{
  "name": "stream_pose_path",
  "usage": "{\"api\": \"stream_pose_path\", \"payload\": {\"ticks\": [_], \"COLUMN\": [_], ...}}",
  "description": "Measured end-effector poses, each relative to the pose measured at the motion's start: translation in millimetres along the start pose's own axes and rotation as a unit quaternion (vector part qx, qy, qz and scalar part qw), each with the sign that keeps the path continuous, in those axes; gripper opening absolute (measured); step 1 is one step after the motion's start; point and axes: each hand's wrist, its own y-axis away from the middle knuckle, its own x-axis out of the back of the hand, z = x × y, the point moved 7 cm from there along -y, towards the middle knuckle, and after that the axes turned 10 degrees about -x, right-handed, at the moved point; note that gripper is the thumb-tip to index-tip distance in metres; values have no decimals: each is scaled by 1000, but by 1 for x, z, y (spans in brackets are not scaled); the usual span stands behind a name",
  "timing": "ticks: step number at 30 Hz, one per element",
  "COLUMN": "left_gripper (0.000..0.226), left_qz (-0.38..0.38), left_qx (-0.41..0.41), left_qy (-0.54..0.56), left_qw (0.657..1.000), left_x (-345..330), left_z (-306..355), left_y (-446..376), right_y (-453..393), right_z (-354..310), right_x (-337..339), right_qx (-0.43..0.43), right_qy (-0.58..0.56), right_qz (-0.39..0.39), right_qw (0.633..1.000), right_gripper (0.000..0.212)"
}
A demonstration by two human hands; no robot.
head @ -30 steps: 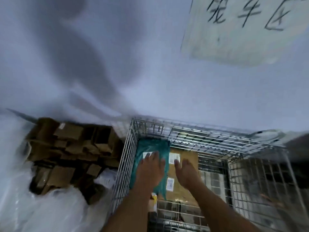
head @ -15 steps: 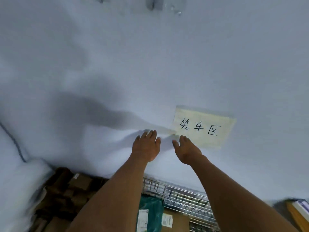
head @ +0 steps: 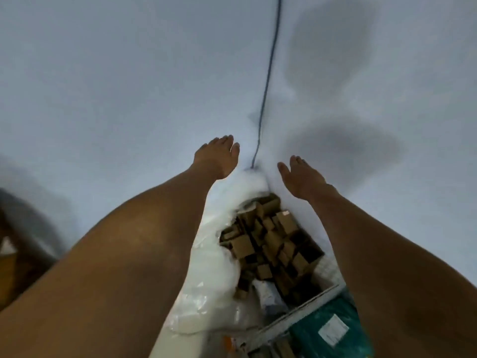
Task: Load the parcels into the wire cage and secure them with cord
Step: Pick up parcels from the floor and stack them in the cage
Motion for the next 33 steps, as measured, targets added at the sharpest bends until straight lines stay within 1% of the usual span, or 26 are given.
{"api": "stream_pose_path", "payload": {"ticks": [3, 6, 8, 10, 15, 18, 20, 22, 25, 27, 29, 32, 33], "left_gripper": [62, 63, 63, 62, 59, 62, 62, 65, 70, 70, 67, 58, 61], "left_qz": [16, 23, 21, 18, -1, 8, 7, 7, 8, 28, 46, 22, 19], "left_qx": [104, 202, 252, 287, 344, 377, 378, 379, 403, 433, 469, 515, 537], "left_qy": [-3, -16, -18, -7, 23, 38, 56, 81, 143, 190, 233, 277, 290], "left_qw": [994, 979, 967, 958, 939, 926, 924, 922, 904, 881, 851, 811, 792], "left_x": [28, 45, 49, 51, 40, 29, 13, -10, -67, -113, -166, -262, -295], "left_z": [-131, -258, -331, -397, -521, -579, -610, -632, -656, -669, -685, -692, -697], "left_y": [58, 130, 171, 205, 261, 270, 261, 246, 222, 213, 210, 221, 226], "right_y": [-7, -6, -7, -9, -21, -29, -37, -48, -80, -109, -141, -180, -193], "right_z": [-120, -237, -298, -356, -480, -541, -567, -578, -581, -576, -571, -541, -531], "right_x": [-41, -91, -125, -161, -244, -281, -304, -327, -374, -412, -464, -554, -588], "right_qx": [85, 170, 196, 209, 232, 261, 272, 273, 264, 256, 227, 159, 136], "right_qy": [8, 12, 21, 28, 58, 75, 97, 113, 125, 121, 118, 104, 87], "right_qz": [-19, -45, -61, -91, -142, -154, -161, -169, -184, -181, -195, -249, -267], "right_qw": [996, 984, 979, 973, 960, 950, 944, 940, 938, 942, 947, 950, 950], "right_gripper": [76, 71, 73, 76, 77, 75, 74, 74, 73, 71, 71, 69, 65]}}
